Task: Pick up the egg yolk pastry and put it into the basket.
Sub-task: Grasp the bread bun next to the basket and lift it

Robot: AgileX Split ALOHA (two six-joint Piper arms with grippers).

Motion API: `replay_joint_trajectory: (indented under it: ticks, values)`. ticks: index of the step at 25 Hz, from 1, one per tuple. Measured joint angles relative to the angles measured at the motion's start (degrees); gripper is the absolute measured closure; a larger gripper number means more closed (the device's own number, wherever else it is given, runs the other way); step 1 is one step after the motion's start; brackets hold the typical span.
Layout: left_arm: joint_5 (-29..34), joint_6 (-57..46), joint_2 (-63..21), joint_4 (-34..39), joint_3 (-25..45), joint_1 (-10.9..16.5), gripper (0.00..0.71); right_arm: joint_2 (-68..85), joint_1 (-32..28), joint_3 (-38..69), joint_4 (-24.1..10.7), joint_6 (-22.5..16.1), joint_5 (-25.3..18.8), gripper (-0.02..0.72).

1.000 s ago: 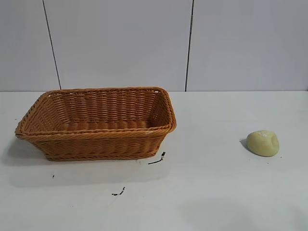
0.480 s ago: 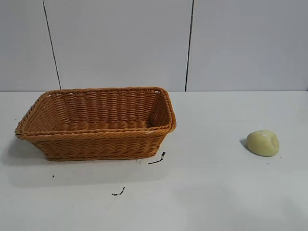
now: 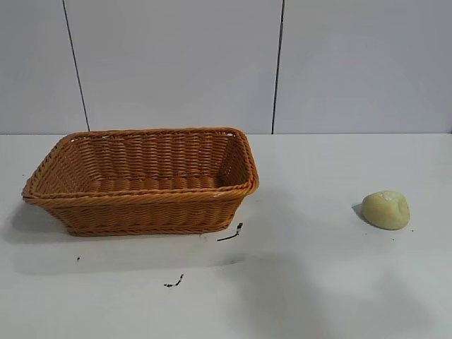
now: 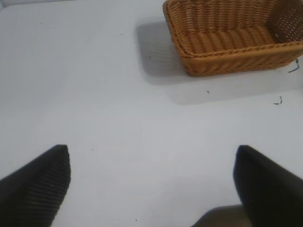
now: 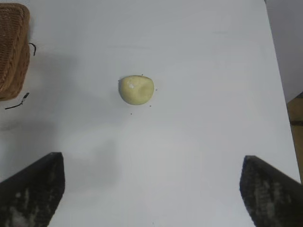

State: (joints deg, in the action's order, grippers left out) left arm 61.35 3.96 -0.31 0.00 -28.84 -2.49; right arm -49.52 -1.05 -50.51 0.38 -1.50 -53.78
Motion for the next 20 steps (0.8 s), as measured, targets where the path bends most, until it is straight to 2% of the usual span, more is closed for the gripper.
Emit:
replay_joint_trajectory:
  ticks: [7, 13, 20]
  values:
    - [0.0, 0.0, 0.0, 0.0, 0.0, 0.0, 0.015, -21.2, 0.0, -10.2, -0.1, 0.2, -0.2, 0.010]
    - [0.0, 0.0, 0.0, 0.0, 0.0, 0.0, 0.015, -37.8, 0.0, -17.5, -0.1, 2.3, -0.3, 0.010]
    - [0.0, 0.0, 0.0, 0.0, 0.0, 0.0, 0.015, -49.6, 0.0, -24.1, -0.1, 4.0, -0.5, 0.010]
